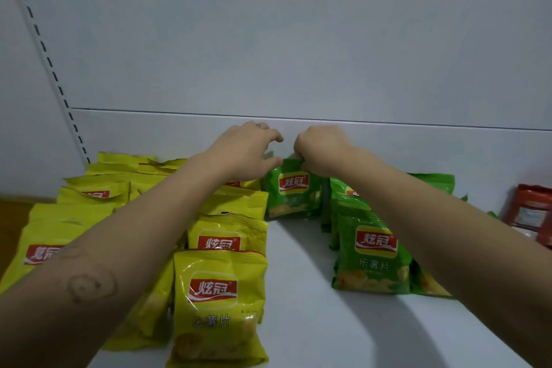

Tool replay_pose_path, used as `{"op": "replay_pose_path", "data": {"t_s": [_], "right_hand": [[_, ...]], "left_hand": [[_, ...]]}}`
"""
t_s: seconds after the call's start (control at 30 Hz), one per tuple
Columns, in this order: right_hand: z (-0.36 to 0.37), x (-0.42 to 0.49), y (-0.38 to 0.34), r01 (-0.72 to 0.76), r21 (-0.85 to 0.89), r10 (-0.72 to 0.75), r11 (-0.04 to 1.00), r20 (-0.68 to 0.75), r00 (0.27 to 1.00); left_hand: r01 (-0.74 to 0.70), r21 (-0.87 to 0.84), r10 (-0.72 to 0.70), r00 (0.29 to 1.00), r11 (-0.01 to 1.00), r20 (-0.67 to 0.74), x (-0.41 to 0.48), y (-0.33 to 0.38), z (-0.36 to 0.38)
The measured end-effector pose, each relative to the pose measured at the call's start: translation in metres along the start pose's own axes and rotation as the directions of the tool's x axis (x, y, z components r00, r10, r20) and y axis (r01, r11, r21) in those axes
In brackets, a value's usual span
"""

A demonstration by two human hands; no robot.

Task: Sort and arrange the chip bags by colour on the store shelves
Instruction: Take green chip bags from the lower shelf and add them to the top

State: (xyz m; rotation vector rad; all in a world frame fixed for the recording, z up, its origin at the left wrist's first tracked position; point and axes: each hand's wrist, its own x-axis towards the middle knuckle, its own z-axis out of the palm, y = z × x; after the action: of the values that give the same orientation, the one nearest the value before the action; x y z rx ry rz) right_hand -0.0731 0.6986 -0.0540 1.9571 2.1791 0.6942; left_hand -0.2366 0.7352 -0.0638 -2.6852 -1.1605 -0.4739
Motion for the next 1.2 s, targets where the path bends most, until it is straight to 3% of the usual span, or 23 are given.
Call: {"op": "replay_pose_path", "data": {"t_s": [0.3,0.47,0.97,1.2], "right_hand": [[0.009,0.001,-0.006,-0.048,-0.013,0.048,0.999,0.003,0.999],[0.012,-0.003,-0.005,-0.087,0.11,0.088,0.99,-0.003,0.996],[0.008,-0.035,0.007,-0.123,0.204,0.152,0.971,-0.136,0.979],[-0.012,-0.099,0.027,-0.058,0.283,0.114,0.957,-0.188,0.976]], "left_hand": [[0.02,0.018,-0.021,0.998,1.0,0.054,-0.012,0.004,0.014],[0.063,0.047,-0.063,0.998,0.997,0.012,-0.018,0.0,0.015],[0.111,-0.01,-0.112,0.989,0.994,-0.099,-0.039,0.012,0.011],[0.145,0.104,-0.128,0.98,0.984,-0.15,-0.075,0.048,-0.008]]}}
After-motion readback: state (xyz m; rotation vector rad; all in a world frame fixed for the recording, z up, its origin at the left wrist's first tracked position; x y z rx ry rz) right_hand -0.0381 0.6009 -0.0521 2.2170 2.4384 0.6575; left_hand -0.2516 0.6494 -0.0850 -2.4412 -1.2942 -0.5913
